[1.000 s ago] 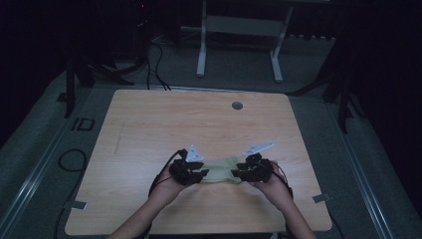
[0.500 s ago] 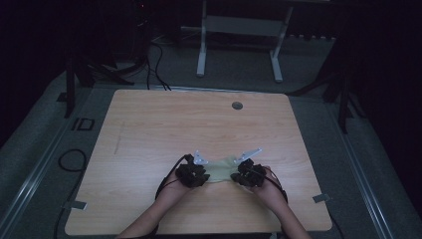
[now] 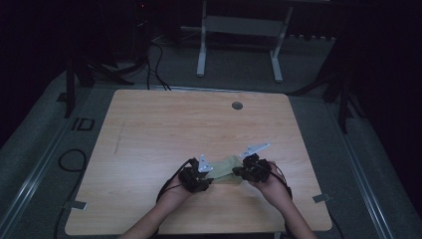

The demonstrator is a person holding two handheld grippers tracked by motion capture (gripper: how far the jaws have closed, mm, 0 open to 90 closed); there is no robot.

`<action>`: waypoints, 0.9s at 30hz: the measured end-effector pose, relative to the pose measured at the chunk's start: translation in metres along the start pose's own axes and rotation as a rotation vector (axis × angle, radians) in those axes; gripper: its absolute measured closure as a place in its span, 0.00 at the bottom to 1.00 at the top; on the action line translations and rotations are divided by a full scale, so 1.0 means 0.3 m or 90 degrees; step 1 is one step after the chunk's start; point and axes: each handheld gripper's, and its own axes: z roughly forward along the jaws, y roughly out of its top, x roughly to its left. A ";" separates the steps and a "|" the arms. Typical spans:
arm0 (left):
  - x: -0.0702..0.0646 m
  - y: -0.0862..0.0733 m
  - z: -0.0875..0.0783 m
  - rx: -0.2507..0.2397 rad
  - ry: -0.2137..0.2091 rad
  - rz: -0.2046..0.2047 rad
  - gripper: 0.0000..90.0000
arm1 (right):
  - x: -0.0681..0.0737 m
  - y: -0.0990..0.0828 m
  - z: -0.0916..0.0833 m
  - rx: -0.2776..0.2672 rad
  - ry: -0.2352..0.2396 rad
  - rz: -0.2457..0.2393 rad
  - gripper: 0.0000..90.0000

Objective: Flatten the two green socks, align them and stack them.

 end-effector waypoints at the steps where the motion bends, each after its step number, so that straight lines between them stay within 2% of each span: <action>1: -0.003 0.001 -0.001 0.003 -0.001 0.007 0.73 | -0.006 -0.003 -0.003 -0.002 0.002 0.006 1.00; 5: -0.020 0.000 -0.015 -0.001 -0.003 0.017 0.73 | -0.019 -0.004 -0.006 -0.001 0.007 0.015 1.00; 7: -0.025 -0.002 -0.014 0.008 0.007 0.034 0.73 | -0.020 0.000 -0.005 -0.001 0.008 0.012 1.00; 10: -0.027 -0.005 -0.005 0.022 0.017 0.037 0.78 | -0.022 0.007 -0.003 -0.003 0.008 0.012 1.00; 11: -0.023 -0.007 -0.005 0.022 0.016 0.035 0.81 | -0.022 0.007 -0.002 -0.002 0.007 0.012 1.00; 12: -0.019 -0.009 -0.006 0.019 0.014 0.024 0.90 | -0.022 0.007 0.000 0.000 0.007 0.012 1.00; 14: -0.007 -0.011 -0.012 0.022 0.015 0.017 0.99 | -0.021 0.003 0.005 0.004 0.008 0.012 1.00; 19: 0.010 -0.019 -0.027 0.022 0.015 0.003 1.00 | -0.020 -0.027 0.026 0.014 0.016 0.019 1.00; 24: 0.023 -0.035 -0.026 0.030 0.017 -0.006 0.99 | -0.026 -0.056 0.083 0.032 0.017 0.026 0.99; 27: 0.035 -0.049 -0.025 0.027 0.003 -0.025 0.99 | -0.028 -0.065 0.104 0.028 0.021 0.034 0.96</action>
